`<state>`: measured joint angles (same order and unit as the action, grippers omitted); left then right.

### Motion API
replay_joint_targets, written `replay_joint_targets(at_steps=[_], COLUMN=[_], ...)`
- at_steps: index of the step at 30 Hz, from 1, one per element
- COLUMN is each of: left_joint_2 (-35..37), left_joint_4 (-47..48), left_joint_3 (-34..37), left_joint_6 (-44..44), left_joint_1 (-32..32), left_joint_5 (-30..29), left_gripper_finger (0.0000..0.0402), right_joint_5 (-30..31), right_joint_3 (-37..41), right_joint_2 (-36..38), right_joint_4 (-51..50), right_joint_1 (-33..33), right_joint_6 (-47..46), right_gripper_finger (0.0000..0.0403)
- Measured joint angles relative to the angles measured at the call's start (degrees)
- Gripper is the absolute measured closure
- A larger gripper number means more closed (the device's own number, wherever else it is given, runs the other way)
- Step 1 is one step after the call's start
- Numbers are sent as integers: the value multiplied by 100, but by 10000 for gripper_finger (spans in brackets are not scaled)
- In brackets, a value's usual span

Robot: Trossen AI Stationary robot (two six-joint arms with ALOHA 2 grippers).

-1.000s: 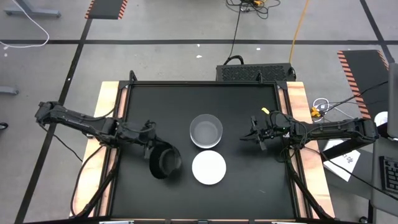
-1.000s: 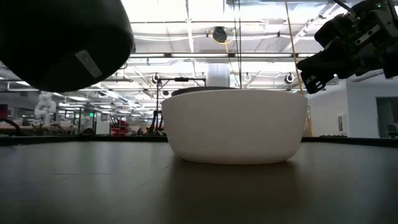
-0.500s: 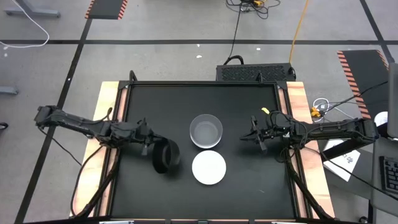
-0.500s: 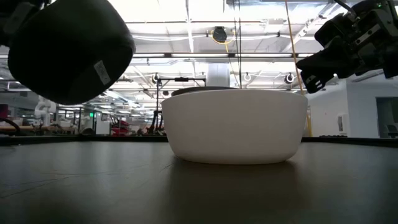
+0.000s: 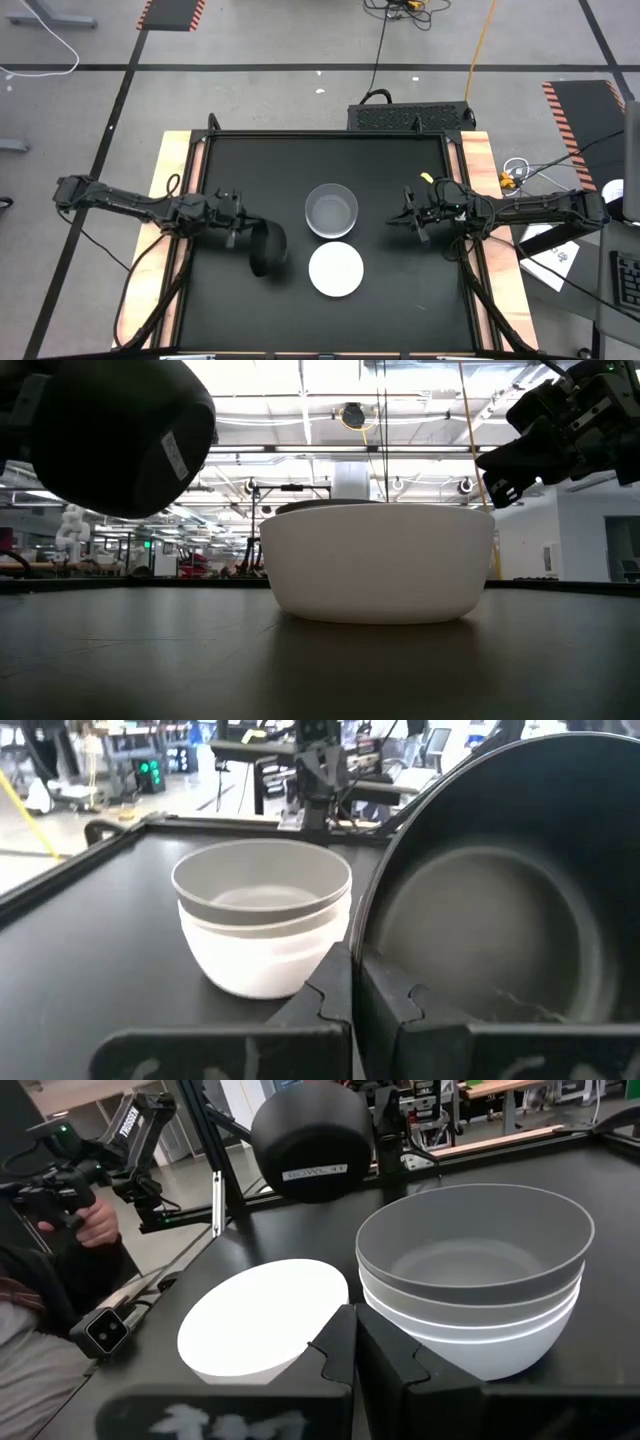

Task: Nest bowls inside each other
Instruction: Stack the black bowl on top of the dark grey bowl

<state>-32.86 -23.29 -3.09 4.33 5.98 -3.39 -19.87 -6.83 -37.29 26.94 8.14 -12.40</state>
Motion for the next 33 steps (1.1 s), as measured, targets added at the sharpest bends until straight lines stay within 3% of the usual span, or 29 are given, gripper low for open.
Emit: replay_joint_targets(at_steps=[11,17,21,33], left_joint_2=[-2,-169,-594,-2628], left_joint_4=[-356,310,822,986], left_joint_3=[-67,-876,-1586,-3227], left_joint_6=[-283,-392,-485,-736], left_joint_1=[-532,-1149,-1507,-2645], left_joint_5=[399,1102,1449,2655], left_gripper_finger=[399,400,400,400], right_joint_5=[1,1,1,1], right_joint_3=[0,0,0,0], right_joint_2=[-1,0,-1,1], right_joint_4=[37,199,199,201], right_joint_1=[0,0,-2,0], right_joint_6=[87,87,109,111], right_gripper_finger=[403,403,403,403])
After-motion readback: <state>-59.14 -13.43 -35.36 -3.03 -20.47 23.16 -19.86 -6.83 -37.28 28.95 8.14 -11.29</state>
